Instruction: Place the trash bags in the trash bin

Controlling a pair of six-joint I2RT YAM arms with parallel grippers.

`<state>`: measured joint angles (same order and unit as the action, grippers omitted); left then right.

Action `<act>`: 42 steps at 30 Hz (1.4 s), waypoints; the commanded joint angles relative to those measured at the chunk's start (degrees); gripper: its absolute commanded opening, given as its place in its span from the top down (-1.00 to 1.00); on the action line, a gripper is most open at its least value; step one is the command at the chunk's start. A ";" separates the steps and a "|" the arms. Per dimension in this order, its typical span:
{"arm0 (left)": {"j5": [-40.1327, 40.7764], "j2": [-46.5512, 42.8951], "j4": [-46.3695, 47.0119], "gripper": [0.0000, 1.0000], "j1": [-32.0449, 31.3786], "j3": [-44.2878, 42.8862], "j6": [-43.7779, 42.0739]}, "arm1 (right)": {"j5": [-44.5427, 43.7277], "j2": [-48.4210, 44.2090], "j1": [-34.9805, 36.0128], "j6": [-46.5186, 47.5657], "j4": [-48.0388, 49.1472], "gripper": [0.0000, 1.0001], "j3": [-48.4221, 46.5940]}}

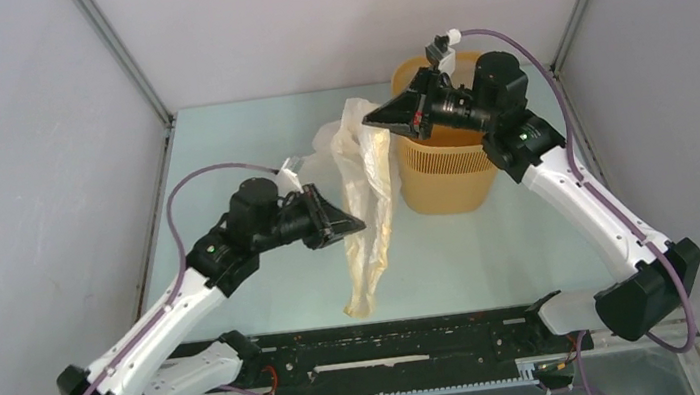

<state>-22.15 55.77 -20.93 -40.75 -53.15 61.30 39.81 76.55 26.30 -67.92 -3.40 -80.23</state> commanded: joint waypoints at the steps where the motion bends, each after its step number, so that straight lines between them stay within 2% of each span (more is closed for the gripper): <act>1: 8.03 -9.21 -11.09 0.68 5.78 2.17 -3.76 | -3.26 -4.67 -0.10 11.14 -8.25 1.00 0.00; 4: 16.51 -15.85 -26.09 0.82 10.66 2.08 -6.89 | -7.16 -6.14 1.24 24.04 -20.59 1.00 -0.45; 7: 25.54 -20.07 -35.63 0.90 12.78 2.54 -8.63 | -13.69 -5.78 6.11 33.83 -30.78 1.00 0.33; 11: 27.72 -19.58 -37.28 0.99 15.00 5.64 -6.91 | -17.02 -0.62 12.30 38.82 -33.31 1.00 3.32; 14: 25.48 -12.69 -35.44 1.00 19.80 2.12 -5.43 | -15.59 8.19 11.76 37.70 -35.98 1.00 -1.55; 17: 24.26 -3.63 -35.64 1.00 25.87 -13.60 -3.41 | -17.96 15.05 10.71 37.73 -45.65 1.00 -18.62; 19: 25.78 1.74 -36.65 1.00 26.02 -31.01 -4.76 | -22.73 15.82 12.44 39.24 -48.94 1.00 -32.82; 22: 36.24 7.33 -38.96 1.00 19.43 -60.13 -11.82 | -27.19 14.70 17.36 41.82 -50.09 1.00 -52.83; 23: 41.23 8.17 -39.01 1.00 15.62 -67.05 -15.66 | -30.01 13.29 19.78 44.72 -48.70 1.00 -54.74; 24: 45.45 8.10 -38.05 1.00 12.65 -70.22 -19.49 | -33.85 10.77 22.99 47.88 -44.92 1.00 -52.77; 25: 47.75 6.71 -36.92 1.00 11.00 -69.49 -22.10 | -37.35 7.54 25.92 50.95 -40.27 1.00 -47.78; 26: 49.29 4.33 -35.40 1.00 10.73 -64.90 -23.51 | -39.47 3.40 28.08 53.49 -34.02 1.00 -39.18; 29: 57.17 -6.31 -33.02 1.00 10.78 -40.17 -20.26 | -43.23 -6.17 28.71 54.50 -18.86 1.00 -13.25; 32: 53.47 -12.51 -34.81 1.00 11.94 -14.65 -14.01 | -44.42 -7.13 27.43 52.60 -16.93 1.00 3.19; 34: 44.72 -12.10 -37.48 1.00 13.76 -3.18 -9.08 | -41.27 -3.76 26.77 51.30 -21.47 1.00 8.06; 36: 36.53 -12.72 -35.37 1.00 13.65 5.75 -8.11 | -35.61 0.60 26.88 51.45 -27.31 1.00 9.25; 38: 33.29 -15.96 -33.44 1.00 13.04 12.14 -6.42 | -33.06 4.55 28.15 51.40 -32.13 1.00 9.34; 40: 32.98 -20.28 -32.62 1.00 12.98 13.07 -5.85 | -33.38 7.13 29.29 51.52 -34.54 1.00 9.21; 42: 34.88 -23.10 -32.81 1.00 13.06 9.62 -6.55 | -33.86 7.95 29.23 51.91 -35.84 1.00 7.49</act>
<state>13.82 43.35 -55.46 -27.83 -37.67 52.14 4.12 87.83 54.35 -17.19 -30.72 -69.41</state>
